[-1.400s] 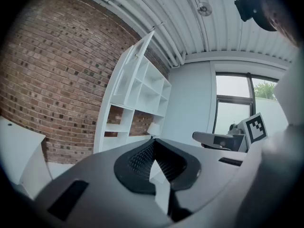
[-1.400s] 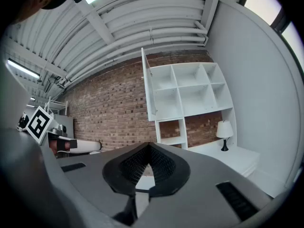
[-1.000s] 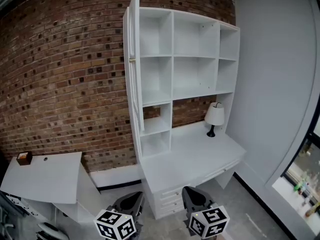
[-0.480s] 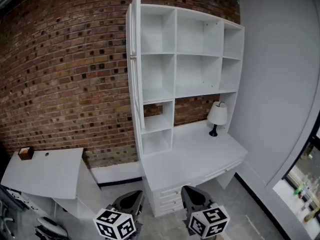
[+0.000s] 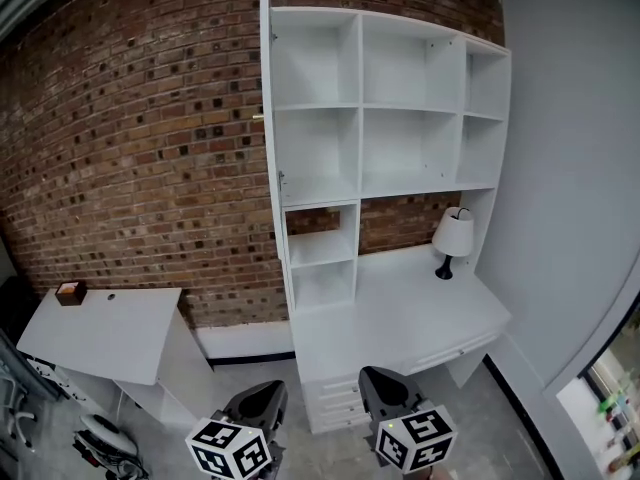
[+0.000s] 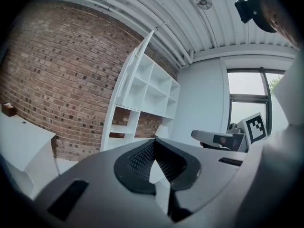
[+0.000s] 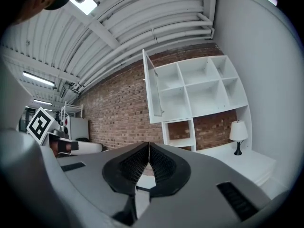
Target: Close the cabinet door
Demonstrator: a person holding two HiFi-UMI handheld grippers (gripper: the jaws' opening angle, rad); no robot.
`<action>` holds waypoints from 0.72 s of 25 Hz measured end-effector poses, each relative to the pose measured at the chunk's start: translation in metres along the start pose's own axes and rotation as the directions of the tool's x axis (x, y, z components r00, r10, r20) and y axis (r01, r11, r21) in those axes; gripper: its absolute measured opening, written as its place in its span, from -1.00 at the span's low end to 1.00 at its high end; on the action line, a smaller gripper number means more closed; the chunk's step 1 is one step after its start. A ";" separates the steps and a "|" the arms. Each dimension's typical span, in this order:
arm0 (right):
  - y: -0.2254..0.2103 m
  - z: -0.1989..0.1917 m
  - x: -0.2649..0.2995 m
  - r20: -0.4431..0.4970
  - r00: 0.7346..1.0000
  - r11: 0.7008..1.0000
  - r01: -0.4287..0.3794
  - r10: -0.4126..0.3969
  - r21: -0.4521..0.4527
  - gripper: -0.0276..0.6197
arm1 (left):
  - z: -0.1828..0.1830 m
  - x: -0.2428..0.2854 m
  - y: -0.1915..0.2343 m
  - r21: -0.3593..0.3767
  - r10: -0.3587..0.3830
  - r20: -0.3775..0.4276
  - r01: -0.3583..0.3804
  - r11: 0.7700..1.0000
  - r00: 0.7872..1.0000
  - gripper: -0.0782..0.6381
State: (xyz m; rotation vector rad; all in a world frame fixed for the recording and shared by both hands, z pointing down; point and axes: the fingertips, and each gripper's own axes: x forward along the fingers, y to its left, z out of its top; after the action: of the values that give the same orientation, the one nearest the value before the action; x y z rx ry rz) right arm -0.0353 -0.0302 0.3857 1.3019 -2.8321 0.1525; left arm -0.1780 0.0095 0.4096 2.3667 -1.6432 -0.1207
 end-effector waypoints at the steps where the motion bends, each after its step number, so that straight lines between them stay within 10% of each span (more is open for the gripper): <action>1: -0.005 0.000 -0.001 -0.001 1.000 1.000 -0.010 0.010 -0.002 -0.83 | -0.002 0.003 -0.004 0.004 0.005 -0.001 -0.005 1.000 1.000 -0.76; 18: -0.060 0.009 -0.006 0.011 0.984 0.984 -0.176 0.176 -0.019 -0.83 | -0.022 0.028 -0.060 0.002 0.163 0.014 -0.163 0.987 0.987 -0.76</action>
State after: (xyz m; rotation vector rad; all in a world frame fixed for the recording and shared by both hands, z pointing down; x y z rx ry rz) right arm 0.0141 -0.0654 0.3816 1.0506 -2.9490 0.1213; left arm -0.1089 0.0061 0.4176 2.2272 -1.8367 -0.1034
